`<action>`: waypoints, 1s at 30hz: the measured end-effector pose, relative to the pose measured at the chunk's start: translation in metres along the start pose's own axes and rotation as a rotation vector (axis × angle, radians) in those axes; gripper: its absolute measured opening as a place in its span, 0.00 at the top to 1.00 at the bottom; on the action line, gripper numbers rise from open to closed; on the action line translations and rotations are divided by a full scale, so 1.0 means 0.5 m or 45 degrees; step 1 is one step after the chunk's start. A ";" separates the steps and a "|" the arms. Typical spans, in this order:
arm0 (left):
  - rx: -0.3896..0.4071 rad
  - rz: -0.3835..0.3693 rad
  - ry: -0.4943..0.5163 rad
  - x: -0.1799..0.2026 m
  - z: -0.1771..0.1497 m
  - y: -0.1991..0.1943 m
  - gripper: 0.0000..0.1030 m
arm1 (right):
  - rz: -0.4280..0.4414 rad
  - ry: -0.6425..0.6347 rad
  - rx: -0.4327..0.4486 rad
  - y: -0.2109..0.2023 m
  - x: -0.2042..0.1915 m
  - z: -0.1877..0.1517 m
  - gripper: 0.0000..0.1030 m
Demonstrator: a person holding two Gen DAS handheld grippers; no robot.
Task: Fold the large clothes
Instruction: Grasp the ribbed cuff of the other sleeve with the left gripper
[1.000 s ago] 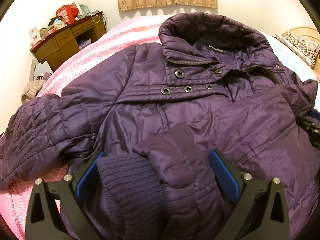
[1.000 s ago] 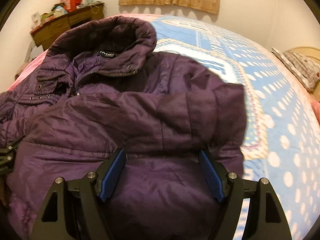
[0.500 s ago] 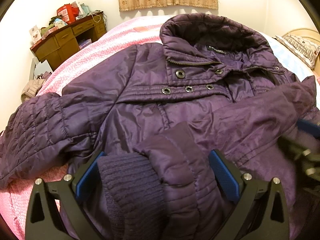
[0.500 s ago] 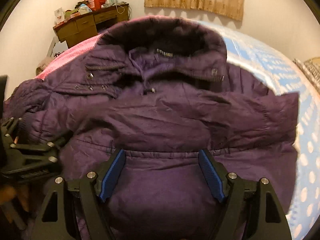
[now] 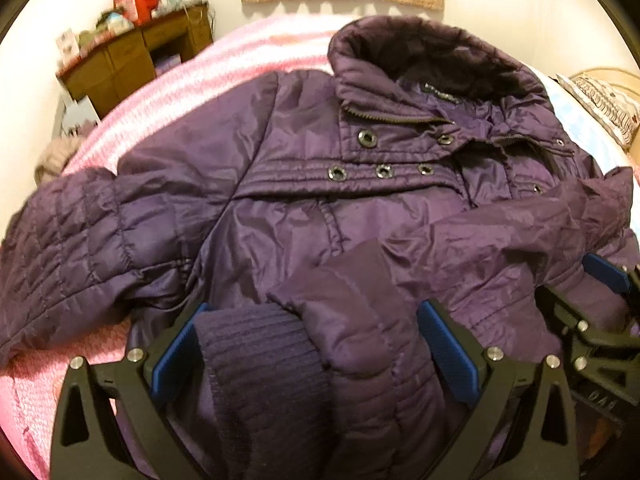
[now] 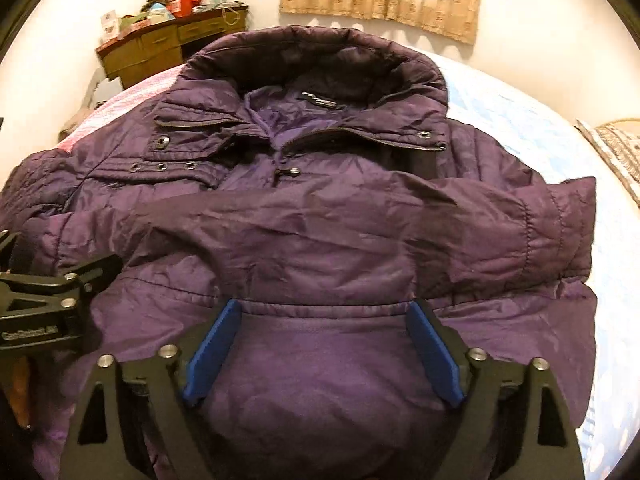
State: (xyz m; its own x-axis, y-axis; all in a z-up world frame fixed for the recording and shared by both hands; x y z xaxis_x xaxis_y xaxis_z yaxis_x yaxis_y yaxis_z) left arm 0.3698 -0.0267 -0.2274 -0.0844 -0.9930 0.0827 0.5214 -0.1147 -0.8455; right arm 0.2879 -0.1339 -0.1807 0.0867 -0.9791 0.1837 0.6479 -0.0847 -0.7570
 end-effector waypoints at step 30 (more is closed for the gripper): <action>0.645 -0.397 -1.418 -0.835 -0.291 -0.352 0.00 | -0.110 -0.018 0.060 -0.031 -0.002 -0.011 0.09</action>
State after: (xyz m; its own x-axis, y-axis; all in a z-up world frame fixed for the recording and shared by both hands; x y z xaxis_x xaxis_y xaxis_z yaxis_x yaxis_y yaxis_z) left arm 0.1897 0.4120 -0.1899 0.3688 -0.3793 0.8486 0.8951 -0.1012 -0.4342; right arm 0.2734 -0.1325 -0.1726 0.0395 -0.9658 0.2564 0.6882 -0.1598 -0.7077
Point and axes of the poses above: each gripper's, at about its wrist camera, not at the fingertips, and y roughly the way its jaws point, x to its right, z to its top, the point moved 8 cm from there along y, roughly the way its jaws point, and after that the axes turned 7 degrees about -z, right-handed, at the moved point
